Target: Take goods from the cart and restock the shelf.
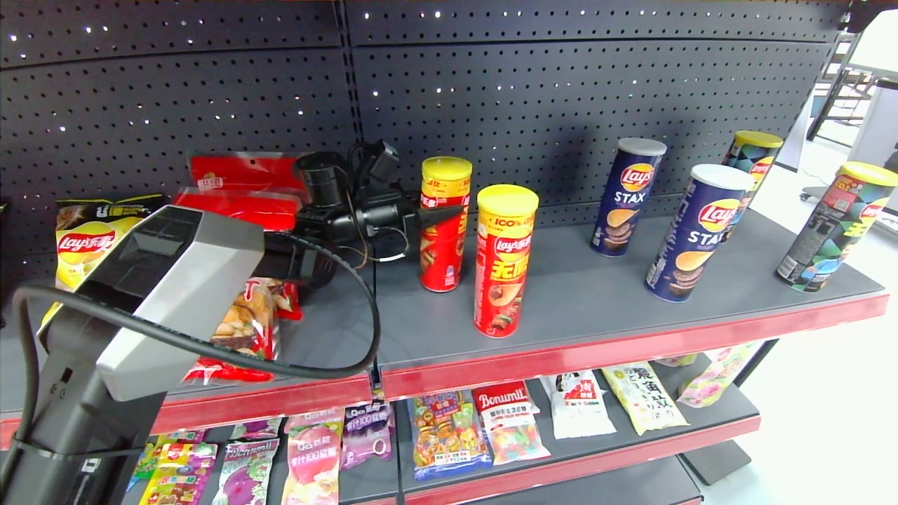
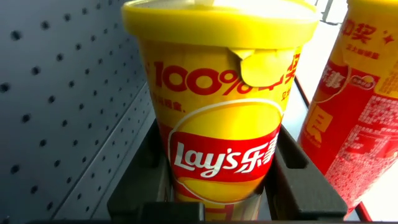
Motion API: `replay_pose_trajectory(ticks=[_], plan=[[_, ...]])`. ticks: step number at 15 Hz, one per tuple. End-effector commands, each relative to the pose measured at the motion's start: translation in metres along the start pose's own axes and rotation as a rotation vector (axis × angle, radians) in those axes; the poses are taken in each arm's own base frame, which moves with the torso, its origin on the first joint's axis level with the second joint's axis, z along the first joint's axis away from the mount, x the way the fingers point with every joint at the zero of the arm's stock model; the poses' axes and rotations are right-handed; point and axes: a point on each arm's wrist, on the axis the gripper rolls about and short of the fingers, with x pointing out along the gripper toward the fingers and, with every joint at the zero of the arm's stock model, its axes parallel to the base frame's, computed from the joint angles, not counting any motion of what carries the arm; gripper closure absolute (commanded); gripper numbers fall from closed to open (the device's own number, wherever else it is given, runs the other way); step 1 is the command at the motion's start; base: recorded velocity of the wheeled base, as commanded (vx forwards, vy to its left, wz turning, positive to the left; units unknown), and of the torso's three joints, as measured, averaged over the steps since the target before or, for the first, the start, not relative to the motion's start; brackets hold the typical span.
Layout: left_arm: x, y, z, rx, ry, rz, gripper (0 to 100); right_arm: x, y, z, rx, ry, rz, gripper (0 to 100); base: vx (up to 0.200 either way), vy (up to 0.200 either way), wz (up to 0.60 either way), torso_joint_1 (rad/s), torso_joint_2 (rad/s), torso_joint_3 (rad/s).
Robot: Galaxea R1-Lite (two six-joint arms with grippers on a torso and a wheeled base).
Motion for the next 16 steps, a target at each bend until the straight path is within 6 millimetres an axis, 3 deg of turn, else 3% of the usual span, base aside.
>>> replay_pose_trajectory(ticks=[1, 16], plan=[[0.000, 0.000, -0.005, -0.025, 0.011, 0.000, 100, 0.000, 0.000, 0.000, -0.001, 0.001, 0.000, 0, 0.000, 0.000, 0.00, 0.000, 0.00, 0.000], [-0.002, -0.003, -0.020, -0.044, 0.060, 0.001, 100, 0.000, 0.000, 0.000, -0.001, 0.000, -0.001, 0, 0.000, 0.000, 0.00, 0.000, 0.00, 0.000]])
